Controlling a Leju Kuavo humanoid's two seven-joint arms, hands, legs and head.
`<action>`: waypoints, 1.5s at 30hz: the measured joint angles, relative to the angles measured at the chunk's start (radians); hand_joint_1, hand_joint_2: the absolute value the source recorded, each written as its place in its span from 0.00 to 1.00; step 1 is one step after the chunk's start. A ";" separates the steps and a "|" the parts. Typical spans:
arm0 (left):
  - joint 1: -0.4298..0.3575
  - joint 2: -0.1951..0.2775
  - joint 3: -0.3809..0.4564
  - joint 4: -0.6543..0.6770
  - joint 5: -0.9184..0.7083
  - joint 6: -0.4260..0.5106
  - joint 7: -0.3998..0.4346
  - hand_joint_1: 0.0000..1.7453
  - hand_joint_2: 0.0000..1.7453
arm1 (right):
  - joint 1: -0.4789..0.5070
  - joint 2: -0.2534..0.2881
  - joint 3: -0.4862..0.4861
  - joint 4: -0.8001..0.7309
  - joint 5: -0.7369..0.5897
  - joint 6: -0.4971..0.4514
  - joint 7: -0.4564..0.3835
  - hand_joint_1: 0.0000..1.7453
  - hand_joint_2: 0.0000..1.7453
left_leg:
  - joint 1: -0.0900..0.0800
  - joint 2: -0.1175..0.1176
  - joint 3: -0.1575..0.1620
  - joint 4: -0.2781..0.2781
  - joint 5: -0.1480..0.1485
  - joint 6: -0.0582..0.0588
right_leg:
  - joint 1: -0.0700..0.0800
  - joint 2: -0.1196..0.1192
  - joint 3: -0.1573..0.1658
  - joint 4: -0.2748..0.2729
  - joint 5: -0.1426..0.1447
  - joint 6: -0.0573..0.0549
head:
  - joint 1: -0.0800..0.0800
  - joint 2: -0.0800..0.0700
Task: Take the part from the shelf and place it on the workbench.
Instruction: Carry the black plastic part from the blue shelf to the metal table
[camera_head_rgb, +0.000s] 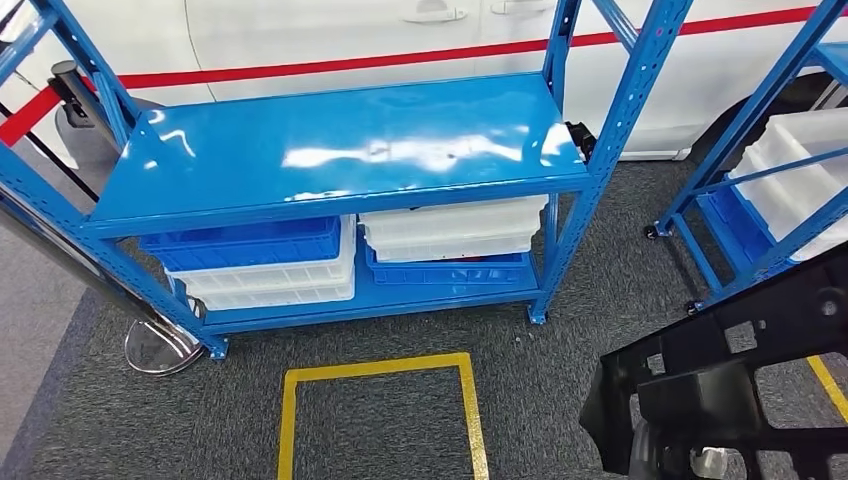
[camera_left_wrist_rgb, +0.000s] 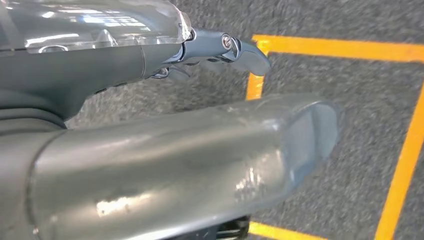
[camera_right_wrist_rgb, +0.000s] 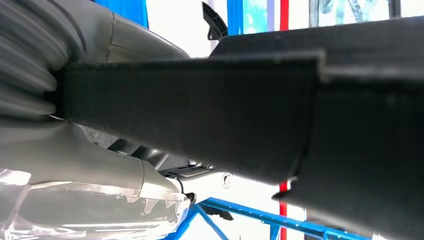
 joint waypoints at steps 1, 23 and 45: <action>-0.001 0.000 0.000 0.000 -0.002 -0.003 0.000 0.00 0.00 | 0.000 0.000 0.000 0.000 -0.002 0.001 0.001 1.00 1.00 | 0.000 0.000 -0.002 0.051 -0.015 0.000 | 0.003 0.000 -0.018 0.002 0.013 -0.001 | 0.000 0.000; -0.006 -0.006 0.011 -0.003 -0.020 -0.009 -0.011 0.00 0.00 | 0.001 0.000 0.013 -0.007 -0.026 0.036 0.017 1.00 1.00 | -0.016 0.107 0.165 -0.230 0.110 0.044 | -0.001 -0.069 0.019 0.019 -0.011 0.058 | 0.014 0.000; -0.003 -0.006 0.027 -0.003 -0.026 -0.013 -0.013 0.00 0.00 | 0.011 0.003 0.049 -0.017 -0.023 0.035 0.019 1.00 1.00 | 0.000 -0.007 0.175 -0.246 0.112 0.056 | 0.005 0.039 -0.120 0.164 -0.063 0.053 | 0.015 0.000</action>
